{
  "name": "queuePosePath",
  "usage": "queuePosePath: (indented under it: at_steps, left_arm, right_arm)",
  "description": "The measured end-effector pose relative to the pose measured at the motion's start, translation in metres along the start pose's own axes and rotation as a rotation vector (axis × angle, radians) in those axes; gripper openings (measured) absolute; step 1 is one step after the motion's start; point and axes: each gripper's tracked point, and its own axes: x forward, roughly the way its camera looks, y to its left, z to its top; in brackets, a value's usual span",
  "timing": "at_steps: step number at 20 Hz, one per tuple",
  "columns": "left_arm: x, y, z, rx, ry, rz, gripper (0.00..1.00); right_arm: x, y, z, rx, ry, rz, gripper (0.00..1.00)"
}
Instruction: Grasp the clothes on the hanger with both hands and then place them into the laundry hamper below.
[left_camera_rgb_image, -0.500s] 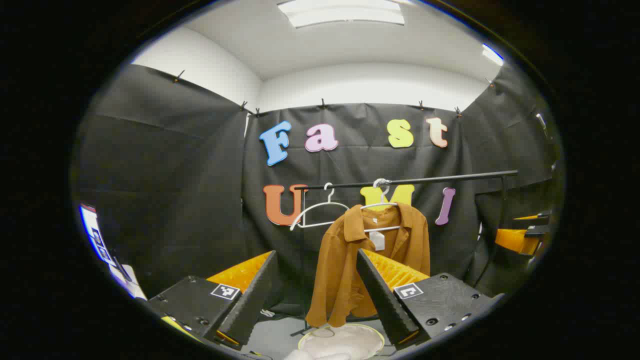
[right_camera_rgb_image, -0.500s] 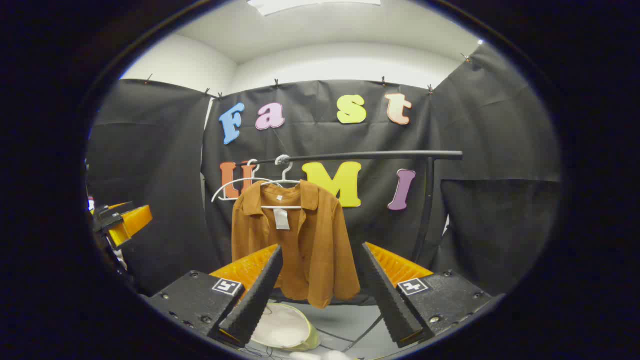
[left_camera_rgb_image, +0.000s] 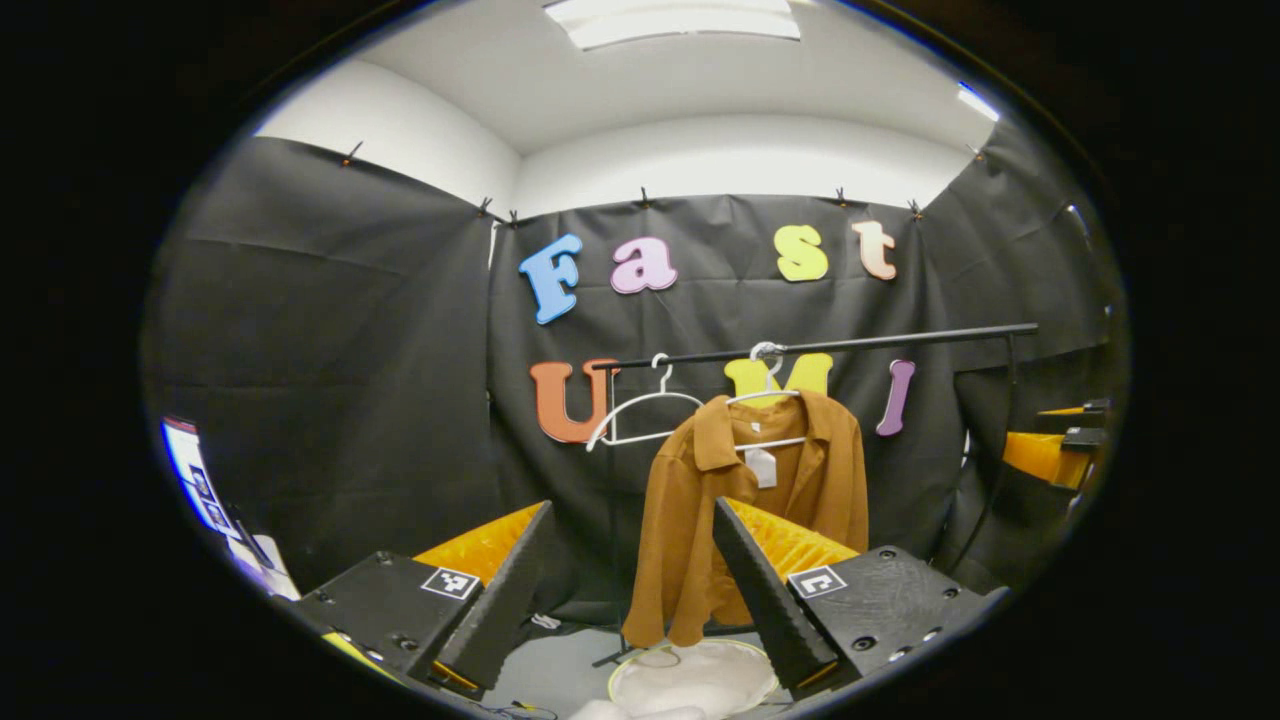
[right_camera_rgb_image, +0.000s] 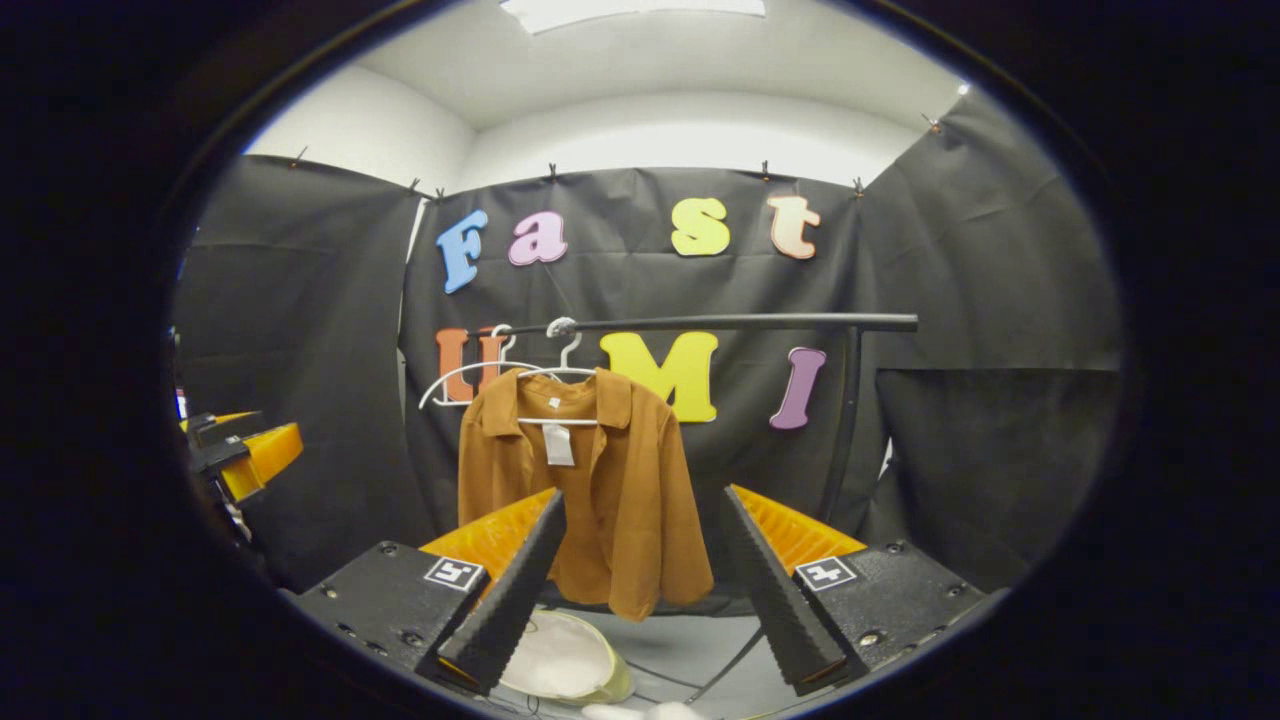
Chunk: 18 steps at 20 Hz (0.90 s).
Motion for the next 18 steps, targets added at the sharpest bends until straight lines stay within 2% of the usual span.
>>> queuePosePath:
  at_steps: [4, 8, 10, 12, 13, 14, 18]
  left_arm:
    - [0.003, -0.013, -0.008, 0.015, 0.012, -0.049, 0.97]
    - [0.017, -0.016, -0.019, 0.023, 0.009, -0.029, 1.0]
    - [0.029, -0.028, -0.027, 0.014, 0.011, -0.043, 1.0]
    - [0.046, -0.041, -0.032, -0.012, -0.007, -0.072, 1.0]
    - [0.056, -0.046, -0.037, -0.03, -0.011, -0.075, 0.96]
    - [0.067, -0.049, -0.042, -0.043, -0.014, -0.067, 1.0]
    - [0.111, -0.066, -0.05, -0.02, -0.077, -0.041, 1.0]
  right_arm:
    - [0.002, -0.008, -0.008, -0.016, 0.008, -0.028, 0.99]
    - [0.013, -0.013, -0.015, -0.022, 0.016, -0.029, 0.99]
    - [0.025, -0.016, -0.022, -0.019, 0.022, -0.025, 0.98]
    - [0.042, -0.012, -0.029, -0.01, 0.026, 0.005, 0.99]
    - [0.052, -0.009, -0.032, -0.009, 0.029, 0.027, 0.98]
    - [0.063, -0.007, -0.036, -0.007, 0.033, 0.048, 0.98]
    - [0.119, 0.002, -0.053, 0.001, 0.062, 0.124, 0.98]
